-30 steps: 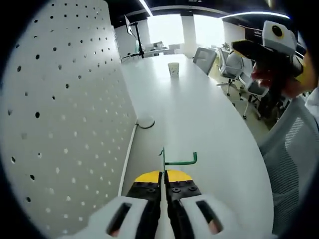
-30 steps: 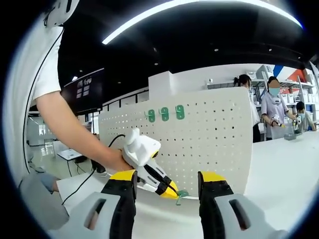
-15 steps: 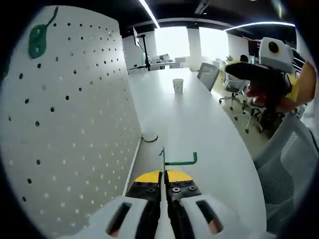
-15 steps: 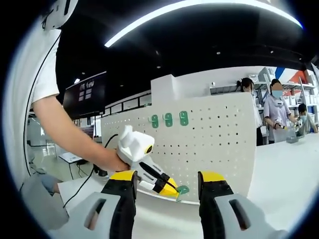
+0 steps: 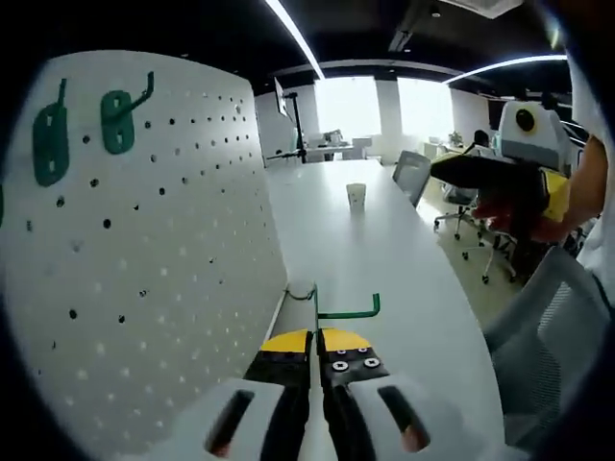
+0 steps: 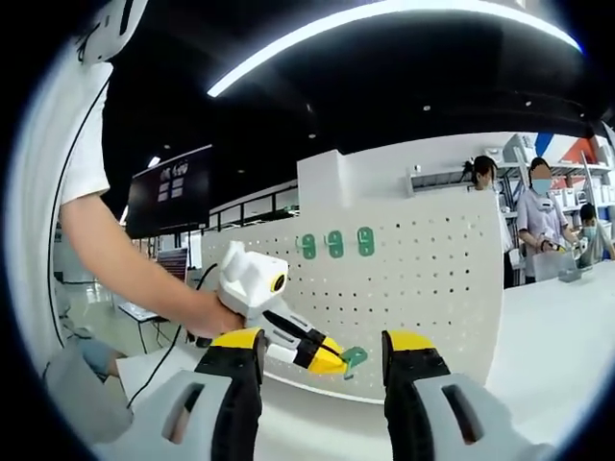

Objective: Insert the hook assembly into the mounting plate slot until the hook locks in place.

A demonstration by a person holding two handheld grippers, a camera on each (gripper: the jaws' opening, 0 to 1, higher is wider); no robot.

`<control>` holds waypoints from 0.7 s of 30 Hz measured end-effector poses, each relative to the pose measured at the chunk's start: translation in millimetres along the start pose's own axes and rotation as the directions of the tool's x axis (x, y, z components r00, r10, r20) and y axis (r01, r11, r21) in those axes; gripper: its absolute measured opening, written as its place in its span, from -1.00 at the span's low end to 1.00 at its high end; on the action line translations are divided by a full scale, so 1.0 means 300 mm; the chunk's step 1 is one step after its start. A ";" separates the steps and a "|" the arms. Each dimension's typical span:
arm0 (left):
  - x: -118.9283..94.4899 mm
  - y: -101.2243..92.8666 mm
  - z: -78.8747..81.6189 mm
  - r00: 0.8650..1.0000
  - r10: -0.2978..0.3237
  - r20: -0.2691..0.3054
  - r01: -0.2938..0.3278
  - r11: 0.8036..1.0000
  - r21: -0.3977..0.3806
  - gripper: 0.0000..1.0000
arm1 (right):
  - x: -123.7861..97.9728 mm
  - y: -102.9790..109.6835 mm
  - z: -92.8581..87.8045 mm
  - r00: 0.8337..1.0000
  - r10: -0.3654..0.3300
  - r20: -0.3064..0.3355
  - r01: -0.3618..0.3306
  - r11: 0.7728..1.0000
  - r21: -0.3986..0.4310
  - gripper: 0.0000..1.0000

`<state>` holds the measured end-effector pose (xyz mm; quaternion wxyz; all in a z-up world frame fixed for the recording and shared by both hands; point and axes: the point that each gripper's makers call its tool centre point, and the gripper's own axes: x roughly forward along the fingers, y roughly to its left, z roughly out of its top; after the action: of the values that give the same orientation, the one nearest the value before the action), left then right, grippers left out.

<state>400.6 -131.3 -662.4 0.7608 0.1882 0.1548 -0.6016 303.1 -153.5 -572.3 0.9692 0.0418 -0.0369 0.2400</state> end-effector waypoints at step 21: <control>-0.119 -0.013 0.106 0.982 0.077 0.175 -0.073 0.997 -0.029 -0.96 | 0.024 0.043 0.054 0.999 0.030 0.023 -0.031 0.999 0.024 -0.06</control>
<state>388.9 -116.5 -618.1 0.7956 0.1313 0.0867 -0.5850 302.7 -140.4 -554.9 0.9643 0.0556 -0.0456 0.2548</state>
